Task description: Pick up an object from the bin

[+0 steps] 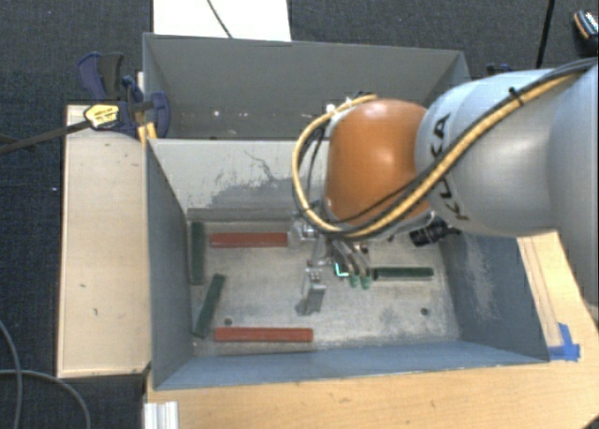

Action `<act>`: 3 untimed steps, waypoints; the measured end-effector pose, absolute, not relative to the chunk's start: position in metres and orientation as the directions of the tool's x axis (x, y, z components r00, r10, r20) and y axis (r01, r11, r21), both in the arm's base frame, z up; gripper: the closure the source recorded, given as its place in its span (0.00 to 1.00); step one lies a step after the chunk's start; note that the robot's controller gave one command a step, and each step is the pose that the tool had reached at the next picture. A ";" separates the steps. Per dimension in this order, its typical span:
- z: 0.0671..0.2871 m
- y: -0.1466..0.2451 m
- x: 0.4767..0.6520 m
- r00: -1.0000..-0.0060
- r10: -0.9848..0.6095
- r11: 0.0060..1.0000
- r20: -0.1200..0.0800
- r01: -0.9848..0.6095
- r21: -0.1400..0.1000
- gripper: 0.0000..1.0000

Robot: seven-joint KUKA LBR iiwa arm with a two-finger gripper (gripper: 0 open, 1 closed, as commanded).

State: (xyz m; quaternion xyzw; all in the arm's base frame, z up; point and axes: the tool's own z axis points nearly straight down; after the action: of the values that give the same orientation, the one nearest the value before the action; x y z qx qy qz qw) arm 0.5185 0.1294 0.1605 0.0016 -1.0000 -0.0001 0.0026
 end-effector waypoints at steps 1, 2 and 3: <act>0.070 0.161 0.570 -0.996 -0.093 0.996 0.000 -0.093 0.001 0.00; 0.071 0.116 0.595 -1.000 -0.026 1.000 -0.006 -0.026 0.000 0.00; 0.071 0.120 0.594 -1.000 -0.025 1.000 -0.005 -0.025 0.002 1.00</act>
Offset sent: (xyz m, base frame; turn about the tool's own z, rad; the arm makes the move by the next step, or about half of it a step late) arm 0.0513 0.0312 -0.0870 -0.0902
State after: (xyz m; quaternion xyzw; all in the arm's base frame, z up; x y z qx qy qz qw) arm 0.5936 0.1195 0.0709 0.0127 -0.9999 -0.0010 -0.0024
